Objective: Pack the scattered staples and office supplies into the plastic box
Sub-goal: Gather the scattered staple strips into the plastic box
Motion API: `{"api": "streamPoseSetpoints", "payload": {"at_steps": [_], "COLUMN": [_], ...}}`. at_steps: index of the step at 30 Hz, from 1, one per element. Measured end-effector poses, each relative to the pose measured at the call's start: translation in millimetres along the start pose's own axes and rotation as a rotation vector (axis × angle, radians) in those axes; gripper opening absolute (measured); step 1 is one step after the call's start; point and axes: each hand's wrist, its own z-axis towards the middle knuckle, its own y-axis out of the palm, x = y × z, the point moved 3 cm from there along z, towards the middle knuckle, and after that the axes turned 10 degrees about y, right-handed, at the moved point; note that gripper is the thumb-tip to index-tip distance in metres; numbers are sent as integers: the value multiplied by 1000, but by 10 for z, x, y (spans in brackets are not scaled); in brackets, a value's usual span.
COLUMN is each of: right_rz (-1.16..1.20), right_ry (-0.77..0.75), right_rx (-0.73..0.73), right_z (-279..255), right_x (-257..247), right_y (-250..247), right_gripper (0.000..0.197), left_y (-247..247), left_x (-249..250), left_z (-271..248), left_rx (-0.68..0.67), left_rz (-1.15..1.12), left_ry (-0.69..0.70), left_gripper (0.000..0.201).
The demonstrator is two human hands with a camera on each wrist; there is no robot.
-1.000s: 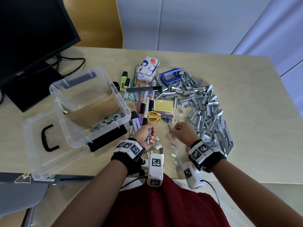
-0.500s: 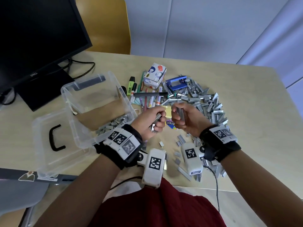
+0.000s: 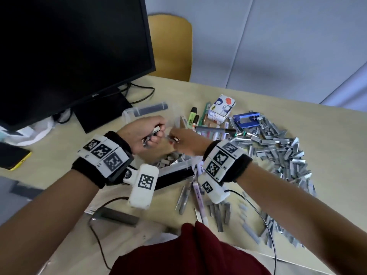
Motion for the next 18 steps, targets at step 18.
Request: {"api": "streamPoseSetpoints", "payload": {"at_steps": [18], "right_rz": [438], "right_ry": [158], "right_rx": [566], "right_z": [-517], "right_x": [742], "right_y": [-217], "right_gripper": [23], "left_y": [591], "left_x": [91], "left_z": [504], "left_rx": [-546], "left_rz": [1416], "left_ry": [51], "left_gripper": [25]}}
